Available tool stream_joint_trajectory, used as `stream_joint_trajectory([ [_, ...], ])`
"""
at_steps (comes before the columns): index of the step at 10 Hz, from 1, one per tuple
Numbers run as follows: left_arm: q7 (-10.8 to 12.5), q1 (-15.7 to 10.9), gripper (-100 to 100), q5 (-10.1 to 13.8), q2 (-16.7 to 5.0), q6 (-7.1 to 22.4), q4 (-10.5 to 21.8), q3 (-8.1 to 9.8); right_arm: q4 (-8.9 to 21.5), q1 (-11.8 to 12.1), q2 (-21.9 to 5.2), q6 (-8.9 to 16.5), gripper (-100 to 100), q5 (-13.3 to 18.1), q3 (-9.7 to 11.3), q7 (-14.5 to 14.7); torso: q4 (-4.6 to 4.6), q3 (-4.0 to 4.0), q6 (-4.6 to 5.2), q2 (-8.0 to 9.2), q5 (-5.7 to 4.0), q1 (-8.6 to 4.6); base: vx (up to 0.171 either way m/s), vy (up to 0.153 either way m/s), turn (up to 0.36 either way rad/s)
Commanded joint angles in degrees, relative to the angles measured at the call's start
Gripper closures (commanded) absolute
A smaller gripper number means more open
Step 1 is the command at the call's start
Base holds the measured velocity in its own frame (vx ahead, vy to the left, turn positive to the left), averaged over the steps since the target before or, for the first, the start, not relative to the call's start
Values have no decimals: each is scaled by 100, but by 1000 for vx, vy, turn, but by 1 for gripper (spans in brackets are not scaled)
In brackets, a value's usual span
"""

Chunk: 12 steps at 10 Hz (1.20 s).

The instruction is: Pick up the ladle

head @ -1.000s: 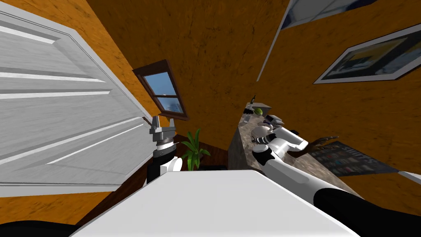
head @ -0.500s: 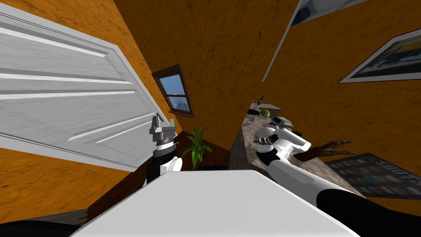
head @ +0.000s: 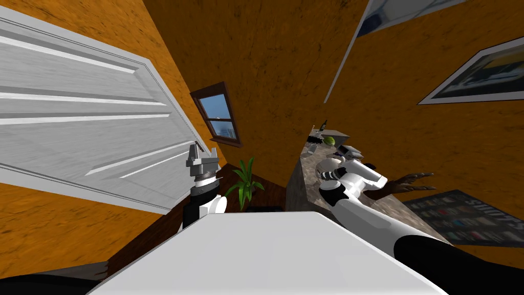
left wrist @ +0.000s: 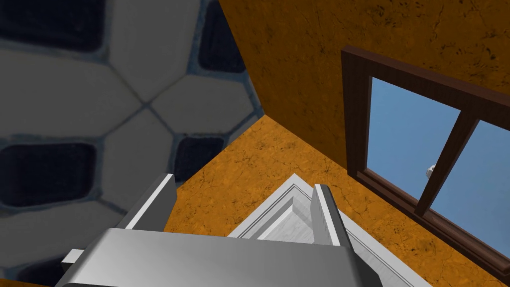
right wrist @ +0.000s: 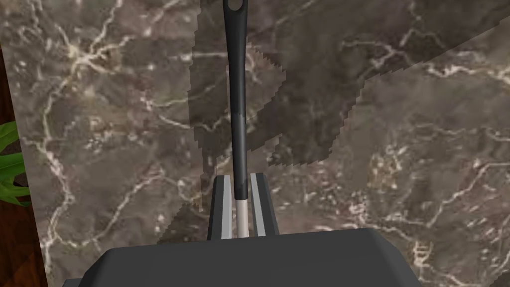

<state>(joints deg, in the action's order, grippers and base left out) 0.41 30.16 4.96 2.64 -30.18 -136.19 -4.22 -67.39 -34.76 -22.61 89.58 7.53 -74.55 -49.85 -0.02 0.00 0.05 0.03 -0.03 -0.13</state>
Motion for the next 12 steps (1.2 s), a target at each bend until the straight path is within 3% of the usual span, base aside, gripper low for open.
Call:
stream_joint_trajectory([
  [1, 0, 0, 0, 0, 0, 0, 0, 0, 0, 0, 0, 0, 0, 0, 0, 0, 0, 0, 0, 0, 0, 0, 0, 0, 0],
  [2, 0, 0, 0, 0, 0, 0, 0, 0, -267, -36, 162, 197, 100, 39, 13, 172, 0, 0, 0, 0, 0, 0, 85, 0, -350],
  [10, 0, 1, 0, 0, 0, 0, 0, 0, -1605, -230, 981, 1163, 100, 244, 65, 1116, -9, -25, -2, -43, 1, 1, 126, 19, -252],
  [11, 0, 1, 0, 0, 0, 0, 0, 0, -1514, -203, 909, 1088, 100, 218, 52, 1045, -9, -23, 1, -40, 2, 5, 46, 20, -58],
  [12, 0, 0, 0, 0, 0, 0, 0, 0, -1538, -203, 916, 1122, 0, 222, 52, 1072, -6, -16, -7, -26, 0, 1, 4, 2, 12],
])
